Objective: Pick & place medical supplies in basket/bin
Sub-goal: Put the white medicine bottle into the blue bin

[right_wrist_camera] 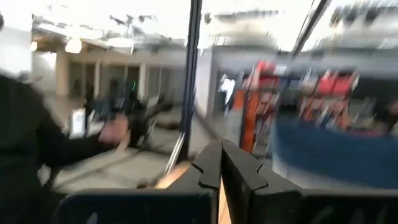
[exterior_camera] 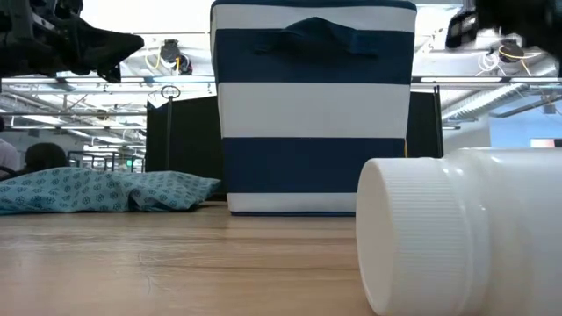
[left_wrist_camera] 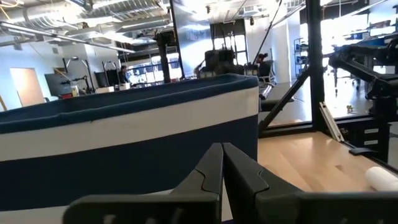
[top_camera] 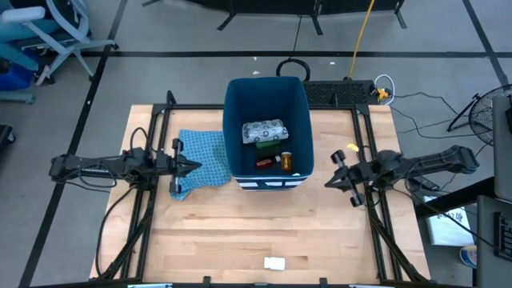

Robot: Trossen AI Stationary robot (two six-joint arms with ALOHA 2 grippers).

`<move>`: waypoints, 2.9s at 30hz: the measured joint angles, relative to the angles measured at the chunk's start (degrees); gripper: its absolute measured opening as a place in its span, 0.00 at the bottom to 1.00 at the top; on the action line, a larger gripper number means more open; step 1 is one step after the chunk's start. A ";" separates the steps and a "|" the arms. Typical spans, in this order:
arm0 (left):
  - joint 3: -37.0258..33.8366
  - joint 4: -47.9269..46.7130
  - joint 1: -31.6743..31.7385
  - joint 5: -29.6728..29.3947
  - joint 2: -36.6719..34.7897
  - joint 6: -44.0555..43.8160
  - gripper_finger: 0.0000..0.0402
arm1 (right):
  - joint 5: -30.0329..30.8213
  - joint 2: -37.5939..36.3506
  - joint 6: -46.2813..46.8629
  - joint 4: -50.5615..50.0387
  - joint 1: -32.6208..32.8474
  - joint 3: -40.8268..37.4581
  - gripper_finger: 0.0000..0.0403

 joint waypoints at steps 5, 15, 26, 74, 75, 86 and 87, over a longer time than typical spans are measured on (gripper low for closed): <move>0.00 0.04 0.00 -0.15 0.00 -1.39 0.01 | 6.09 6.10 -3.35 -9.47 4.82 12.05 0.07; 0.00 -3.13 0.00 -3.44 0.02 -1.39 0.09 | 18.86 28.91 -4.32 -32.68 19.39 41.61 0.17; 0.00 -6.95 0.01 -6.01 0.02 -2.87 0.09 | 34.01 53.65 4.31 -44.33 31.95 60.25 0.35; 0.00 -6.85 0.08 -11.13 0.01 -4.01 0.09 | 38.03 97.61 37.96 -36.25 38.83 65.73 0.54; 0.00 -6.82 0.09 -11.13 0.01 -4.01 0.09 | 37.84 97.61 37.93 -35.99 38.81 65.74 0.54; 0.00 -6.81 0.07 -11.04 0.01 -4.61 0.09 | 36.58 97.35 31.16 -34.01 38.21 65.74 0.43; 0.00 -6.81 0.07 -10.99 0.01 -4.62 0.09 | 36.55 97.21 30.15 -33.84 38.12 65.74 0.42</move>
